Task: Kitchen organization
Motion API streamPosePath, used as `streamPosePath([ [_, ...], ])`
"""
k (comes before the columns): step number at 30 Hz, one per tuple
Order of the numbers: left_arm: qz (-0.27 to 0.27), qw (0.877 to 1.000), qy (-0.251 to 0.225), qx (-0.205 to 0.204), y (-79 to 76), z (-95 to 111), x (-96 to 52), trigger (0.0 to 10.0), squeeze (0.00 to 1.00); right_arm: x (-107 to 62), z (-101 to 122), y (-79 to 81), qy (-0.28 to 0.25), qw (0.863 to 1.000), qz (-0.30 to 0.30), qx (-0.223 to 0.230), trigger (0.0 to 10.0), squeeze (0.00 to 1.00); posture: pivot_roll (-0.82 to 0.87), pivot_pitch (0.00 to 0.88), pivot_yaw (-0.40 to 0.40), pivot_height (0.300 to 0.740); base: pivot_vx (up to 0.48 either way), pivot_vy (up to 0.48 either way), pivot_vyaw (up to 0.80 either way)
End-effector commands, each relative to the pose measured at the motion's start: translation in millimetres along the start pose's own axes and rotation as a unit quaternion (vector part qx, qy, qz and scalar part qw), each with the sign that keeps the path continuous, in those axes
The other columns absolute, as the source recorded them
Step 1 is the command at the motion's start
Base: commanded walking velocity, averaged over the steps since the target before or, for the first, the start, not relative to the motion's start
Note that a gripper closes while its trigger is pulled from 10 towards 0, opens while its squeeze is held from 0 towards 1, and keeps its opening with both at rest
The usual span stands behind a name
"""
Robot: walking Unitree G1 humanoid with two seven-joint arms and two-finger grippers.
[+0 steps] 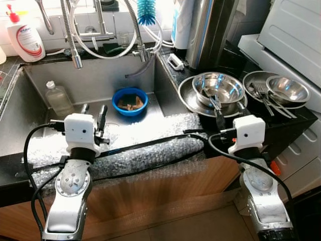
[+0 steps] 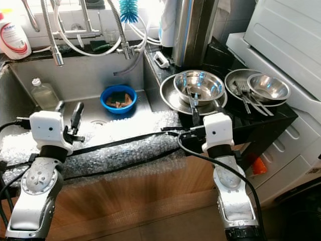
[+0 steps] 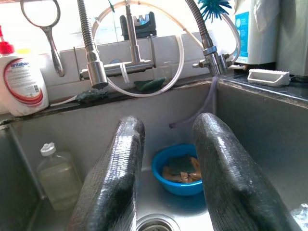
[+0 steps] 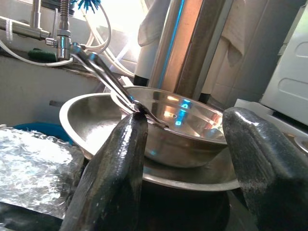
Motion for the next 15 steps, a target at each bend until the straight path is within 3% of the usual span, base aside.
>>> streamPosePath([
  [1,-0.005,1.0,-0.014,0.006,-3.1,7.7,1.5,10.0,0.0,2.5,1.6,-3.8,-0.005,1.0,-0.006,-0.002,10.0,0.0,0.06,0.098,-0.033,0.74,0.0,0.0,0.0],
  [15,-0.011,1.0,-0.012,0.005,-6.5,6.6,1.0,10.0,0.0,3.5,-1.1,-25.7,0.002,0.997,-0.074,-0.027,10.0,0.0,0.06,0.1,-0.033,0.74,0.0,0.0,0.0],
])
Point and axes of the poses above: a point about 5 cm out from each wrist's last joint towards the gripper, its own x axis pointing out of the wrist towards the gripper, its own z axis along the axis of the wrist's last joint, y = z × x, the point moved 4 cm from there along x, pointing out of the wrist towards the gripper, and after that the axes turned 2 degrees about x, right-handed, at the moved point
